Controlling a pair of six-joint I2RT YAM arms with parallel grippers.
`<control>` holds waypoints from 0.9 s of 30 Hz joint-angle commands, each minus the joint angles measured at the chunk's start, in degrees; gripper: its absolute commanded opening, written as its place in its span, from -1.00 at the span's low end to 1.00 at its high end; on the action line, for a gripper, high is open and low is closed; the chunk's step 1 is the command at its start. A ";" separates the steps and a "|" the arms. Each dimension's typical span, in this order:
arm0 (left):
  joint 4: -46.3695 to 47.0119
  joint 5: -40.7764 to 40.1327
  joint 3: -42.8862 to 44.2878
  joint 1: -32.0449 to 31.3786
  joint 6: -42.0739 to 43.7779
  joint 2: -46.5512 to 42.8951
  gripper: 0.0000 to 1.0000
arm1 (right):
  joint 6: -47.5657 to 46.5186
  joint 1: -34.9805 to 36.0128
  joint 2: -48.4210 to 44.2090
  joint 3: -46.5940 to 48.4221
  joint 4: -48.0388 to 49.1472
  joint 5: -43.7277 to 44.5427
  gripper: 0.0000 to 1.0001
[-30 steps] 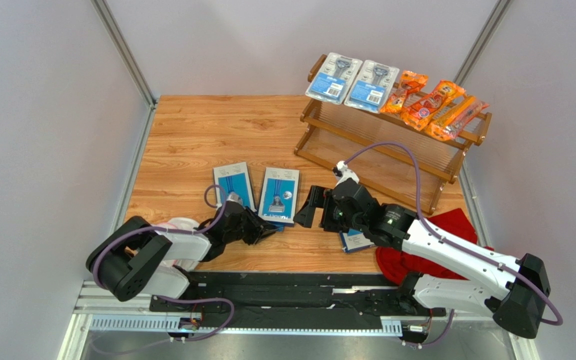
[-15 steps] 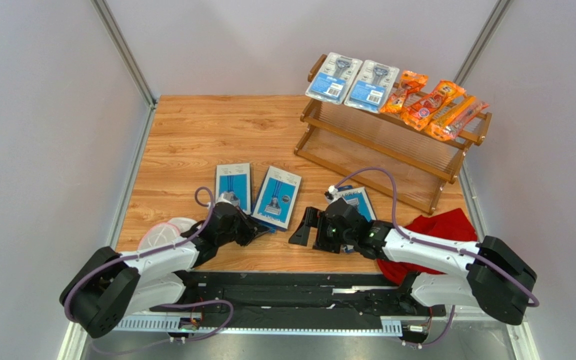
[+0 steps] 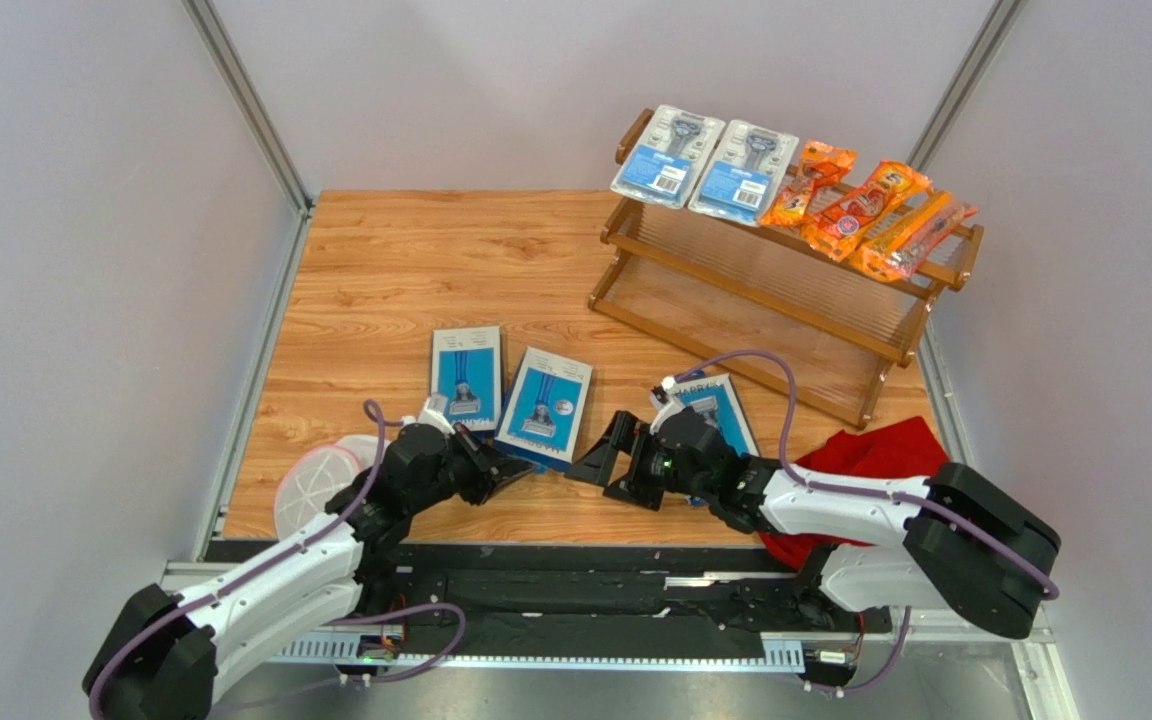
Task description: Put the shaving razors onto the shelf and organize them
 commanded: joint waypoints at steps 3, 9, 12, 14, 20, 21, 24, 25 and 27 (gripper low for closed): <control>-1.92 2.43 -1.39 -0.10 -2.67 -4.86 -1.00 | 7.04 1.31 1.88 -4.69 16.04 3.08 0.92; -3.59 3.04 -2.10 -0.27 -3.21 -8.28 -1.00 | 13.28 1.57 7.94 -10.67 35.22 4.33 0.90; -4.03 3.39 -2.19 -0.36 -3.20 -8.90 -1.00 | 15.21 2.01 12.51 -10.24 40.67 4.06 0.89; -4.03 3.57 -2.27 -0.36 -3.12 -9.08 -1.00 | 17.33 2.28 17.15 -9.97 44.63 3.97 0.87; -4.12 4.36 -2.45 -0.36 -3.20 -9.17 -1.00 | 23.82 2.54 33.12 -9.62 70.16 3.53 0.78; -4.12 4.36 -2.45 -0.36 -2.94 -9.52 -1.00 | 25.23 2.45 35.26 -9.53 71.79 3.18 0.72; -6.14 4.36 -2.54 -0.36 -2.50 -10.31 -1.00 | 24.63 2.54 38.09 -8.31 71.55 2.13 0.68; -5.62 4.62 -2.80 -0.36 -2.68 -10.57 -1.00 | 24.45 2.54 38.18 -8.22 71.54 2.13 0.67; -5.61 4.80 -3.24 -0.36 -2.77 -11.01 -1.00 | 24.10 2.54 37.75 -7.78 71.54 2.30 0.64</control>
